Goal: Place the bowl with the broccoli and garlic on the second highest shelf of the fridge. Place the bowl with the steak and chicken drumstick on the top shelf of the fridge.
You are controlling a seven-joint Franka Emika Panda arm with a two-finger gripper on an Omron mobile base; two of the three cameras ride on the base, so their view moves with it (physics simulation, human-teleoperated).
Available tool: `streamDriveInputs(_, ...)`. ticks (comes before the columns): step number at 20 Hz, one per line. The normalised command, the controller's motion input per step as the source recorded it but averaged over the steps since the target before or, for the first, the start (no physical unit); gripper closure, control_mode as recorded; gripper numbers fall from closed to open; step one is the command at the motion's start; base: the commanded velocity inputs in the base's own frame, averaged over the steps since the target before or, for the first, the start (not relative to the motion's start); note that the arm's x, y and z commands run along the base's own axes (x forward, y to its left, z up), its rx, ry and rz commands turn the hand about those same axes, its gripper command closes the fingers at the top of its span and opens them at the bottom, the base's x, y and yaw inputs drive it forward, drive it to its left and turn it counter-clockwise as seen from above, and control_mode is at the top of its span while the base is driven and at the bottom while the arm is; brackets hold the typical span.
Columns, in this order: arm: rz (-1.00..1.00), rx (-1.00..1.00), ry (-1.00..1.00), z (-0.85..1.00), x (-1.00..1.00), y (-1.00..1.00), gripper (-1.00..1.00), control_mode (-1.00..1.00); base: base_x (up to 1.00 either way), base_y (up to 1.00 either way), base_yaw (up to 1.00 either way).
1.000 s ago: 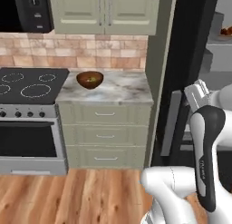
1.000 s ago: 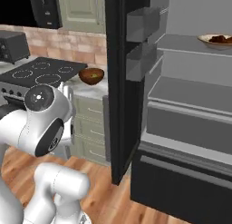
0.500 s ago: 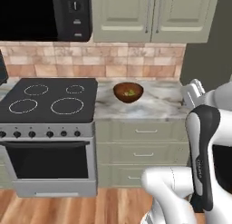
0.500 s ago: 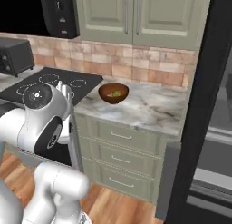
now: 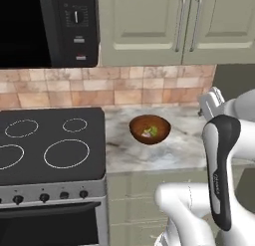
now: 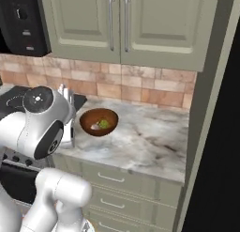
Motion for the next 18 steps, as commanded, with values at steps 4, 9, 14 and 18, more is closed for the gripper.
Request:
streamDriveInputs(4, 0.00, 0.00, 0.00, 0.00, 0.00, 0.00, -1.00, 1.00, 0.89, 0.20, -0.08)
streamDriveInputs(9, 0.05, 0.00, 0.06, -0.15, 0.38, -0.03, -1.00, -1.00, 0.23, 0.05, 0.03)
streamDriveInputs(14, 0.16, 0.03, 0.36, -0.97, 0.70, -0.35, -1.00, -1.00, 0.00, 0.00, 0.00)
streamDriveInputs(18, 0.28, 0.00, 0.32, -0.98, 0.89, -0.22, -1.00, -1.00, 0.00, 0.00, 0.00)
